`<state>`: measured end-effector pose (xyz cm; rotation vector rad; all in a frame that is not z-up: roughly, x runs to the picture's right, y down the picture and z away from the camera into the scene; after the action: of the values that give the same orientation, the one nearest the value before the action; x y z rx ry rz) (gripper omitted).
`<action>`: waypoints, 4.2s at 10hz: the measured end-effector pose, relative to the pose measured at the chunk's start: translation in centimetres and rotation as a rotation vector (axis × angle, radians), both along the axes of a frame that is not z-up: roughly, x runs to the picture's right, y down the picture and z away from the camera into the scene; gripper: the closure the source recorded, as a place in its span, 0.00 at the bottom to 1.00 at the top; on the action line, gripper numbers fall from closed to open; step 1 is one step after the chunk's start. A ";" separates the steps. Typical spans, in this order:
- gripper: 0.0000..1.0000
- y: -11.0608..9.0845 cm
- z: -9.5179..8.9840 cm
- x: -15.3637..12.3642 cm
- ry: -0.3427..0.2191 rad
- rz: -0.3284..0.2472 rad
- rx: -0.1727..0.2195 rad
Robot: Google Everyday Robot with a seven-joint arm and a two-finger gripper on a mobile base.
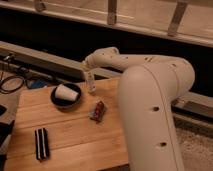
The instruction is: Stand the bottle upright
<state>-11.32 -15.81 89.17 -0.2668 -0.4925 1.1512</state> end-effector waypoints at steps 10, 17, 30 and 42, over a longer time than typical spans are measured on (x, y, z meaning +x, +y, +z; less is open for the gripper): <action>0.76 0.5 1.0 0.6 -0.002 0.052 -0.018; 0.63 0.3 2.5 0.5 0.036 0.051 0.012; 0.58 -0.2 2.2 0.9 0.016 0.077 0.025; 0.52 -0.2 2.4 0.6 0.020 0.055 0.025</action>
<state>-10.74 -16.03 91.55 -0.2209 -0.4988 1.1998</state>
